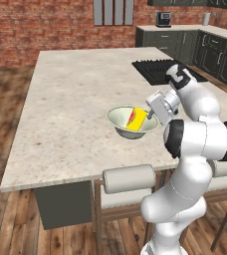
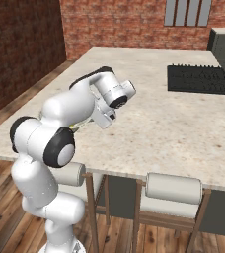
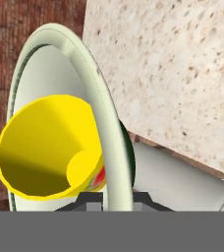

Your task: Place the cup inside the bowl on the dining table and move the bowl to any counter.

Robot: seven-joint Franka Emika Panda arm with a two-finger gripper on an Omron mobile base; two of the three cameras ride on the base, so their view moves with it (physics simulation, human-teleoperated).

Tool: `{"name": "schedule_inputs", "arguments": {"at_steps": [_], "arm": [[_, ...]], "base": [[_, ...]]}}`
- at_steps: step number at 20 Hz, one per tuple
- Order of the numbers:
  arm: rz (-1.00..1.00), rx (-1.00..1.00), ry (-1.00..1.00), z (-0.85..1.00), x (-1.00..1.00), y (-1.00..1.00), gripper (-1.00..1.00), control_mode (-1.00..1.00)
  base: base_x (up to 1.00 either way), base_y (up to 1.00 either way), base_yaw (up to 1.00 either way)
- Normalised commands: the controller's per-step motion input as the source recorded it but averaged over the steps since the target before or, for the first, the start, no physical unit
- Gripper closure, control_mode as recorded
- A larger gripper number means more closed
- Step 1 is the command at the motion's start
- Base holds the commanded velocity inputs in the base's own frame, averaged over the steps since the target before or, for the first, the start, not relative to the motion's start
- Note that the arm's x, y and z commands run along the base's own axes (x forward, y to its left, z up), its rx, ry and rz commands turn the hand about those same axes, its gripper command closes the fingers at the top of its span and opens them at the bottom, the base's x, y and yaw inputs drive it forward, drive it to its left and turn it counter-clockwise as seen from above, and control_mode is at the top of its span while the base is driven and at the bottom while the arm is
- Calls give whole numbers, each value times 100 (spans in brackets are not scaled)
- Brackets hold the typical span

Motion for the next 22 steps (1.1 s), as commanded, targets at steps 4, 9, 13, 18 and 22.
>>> {"name": "schedule_inputs", "arguments": {"at_steps": [4,9,13,18,22], "arm": [[0,0,5,21,-18,-8,100,-100],[0,0,8,11,-30,-4,100,-100],[0,0,8,3,-36,0,100,-100],[0,0,2,0,-18,0,100,-100],[0,0,0,0,0,0,100,-100]], "base": [[0,0,0],[0,0,0],[0,0,0],[0,0,0],[0,0,0]]}}
